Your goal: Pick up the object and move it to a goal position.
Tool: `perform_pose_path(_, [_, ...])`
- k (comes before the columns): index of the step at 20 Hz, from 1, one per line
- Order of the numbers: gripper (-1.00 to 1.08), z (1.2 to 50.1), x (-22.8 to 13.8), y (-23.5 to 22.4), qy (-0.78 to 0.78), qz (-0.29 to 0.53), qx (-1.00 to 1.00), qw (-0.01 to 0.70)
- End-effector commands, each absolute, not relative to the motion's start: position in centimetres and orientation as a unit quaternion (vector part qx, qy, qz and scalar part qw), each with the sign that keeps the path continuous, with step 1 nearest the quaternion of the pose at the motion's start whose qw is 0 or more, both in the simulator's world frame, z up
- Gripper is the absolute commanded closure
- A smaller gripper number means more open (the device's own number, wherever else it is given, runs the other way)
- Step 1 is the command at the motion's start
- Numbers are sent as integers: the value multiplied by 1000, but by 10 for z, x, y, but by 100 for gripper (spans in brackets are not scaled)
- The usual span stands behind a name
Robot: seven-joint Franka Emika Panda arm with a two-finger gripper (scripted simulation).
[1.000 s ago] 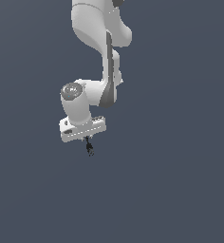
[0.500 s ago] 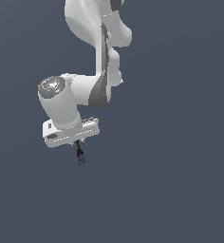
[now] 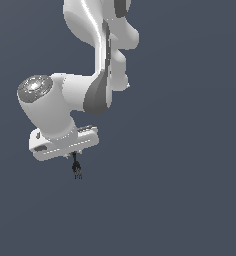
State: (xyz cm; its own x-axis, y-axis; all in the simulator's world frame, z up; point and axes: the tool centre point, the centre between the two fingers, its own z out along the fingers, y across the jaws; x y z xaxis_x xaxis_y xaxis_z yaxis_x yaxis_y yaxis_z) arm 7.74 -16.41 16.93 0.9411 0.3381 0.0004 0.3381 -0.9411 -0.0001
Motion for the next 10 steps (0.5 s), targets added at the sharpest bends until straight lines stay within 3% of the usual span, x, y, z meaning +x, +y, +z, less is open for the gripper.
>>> perform_pose_path(1, [108, 174, 83, -166, -172, 0, -985, 0])
perform_pose_path(10, [108, 180, 90, -169, -172, 0, -985, 0])
